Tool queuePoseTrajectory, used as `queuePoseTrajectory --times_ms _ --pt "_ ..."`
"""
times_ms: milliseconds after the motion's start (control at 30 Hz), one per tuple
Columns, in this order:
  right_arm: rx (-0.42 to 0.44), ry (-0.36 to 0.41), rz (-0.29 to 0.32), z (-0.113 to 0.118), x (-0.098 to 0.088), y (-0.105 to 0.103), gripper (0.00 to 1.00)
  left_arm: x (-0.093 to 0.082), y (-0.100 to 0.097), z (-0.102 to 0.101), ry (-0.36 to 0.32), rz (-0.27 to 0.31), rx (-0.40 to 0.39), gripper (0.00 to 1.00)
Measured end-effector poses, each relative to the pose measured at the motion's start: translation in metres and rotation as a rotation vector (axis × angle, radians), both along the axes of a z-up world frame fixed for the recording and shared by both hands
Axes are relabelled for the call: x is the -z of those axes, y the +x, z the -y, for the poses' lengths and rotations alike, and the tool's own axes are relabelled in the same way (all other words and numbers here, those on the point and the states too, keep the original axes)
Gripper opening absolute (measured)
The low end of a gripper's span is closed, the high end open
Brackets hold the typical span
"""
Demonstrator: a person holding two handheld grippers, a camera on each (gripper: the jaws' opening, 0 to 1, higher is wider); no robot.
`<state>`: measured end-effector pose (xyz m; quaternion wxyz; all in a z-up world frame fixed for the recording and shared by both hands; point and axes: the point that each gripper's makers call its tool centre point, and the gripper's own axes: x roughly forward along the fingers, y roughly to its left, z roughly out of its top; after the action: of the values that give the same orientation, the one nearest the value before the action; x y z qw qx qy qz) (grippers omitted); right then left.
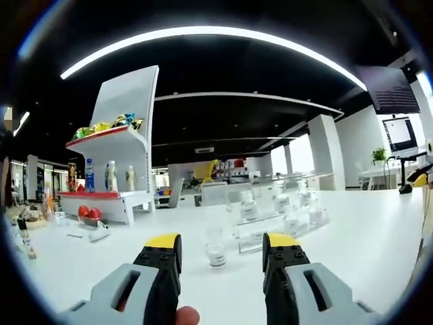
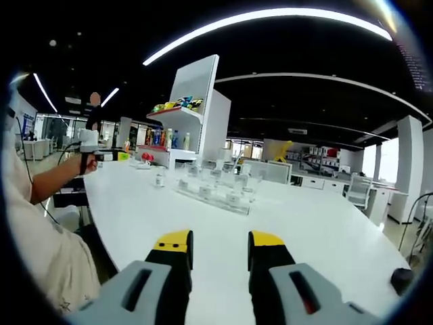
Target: Identify the label on the chemical reagent bottle, grasp the chemical reagent bottle, and place it in the designated position on the reagent rack
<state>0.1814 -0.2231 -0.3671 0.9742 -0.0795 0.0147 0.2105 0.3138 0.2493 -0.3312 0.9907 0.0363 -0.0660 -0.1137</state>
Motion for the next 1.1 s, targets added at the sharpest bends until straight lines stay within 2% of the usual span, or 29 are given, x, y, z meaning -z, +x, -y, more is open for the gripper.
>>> queuePoseTrajectory --times_ms 433,567,1100 --pt "0.004 0.000 -0.037 0.001 0.007 0.018 0.32 0.009 0.034 0.003 -0.013 -0.034 -0.019 0.49" --pt "-0.001 -0.001 -0.053 -0.001 0.011 0.023 0.32 0.007 0.045 0.000 0.020 -0.009 -0.068 0.49" --pt "-0.005 -0.004 -0.076 -0.002 0.017 0.032 0.32 0.015 0.093 0.020 0.002 -0.027 -0.091 0.47"
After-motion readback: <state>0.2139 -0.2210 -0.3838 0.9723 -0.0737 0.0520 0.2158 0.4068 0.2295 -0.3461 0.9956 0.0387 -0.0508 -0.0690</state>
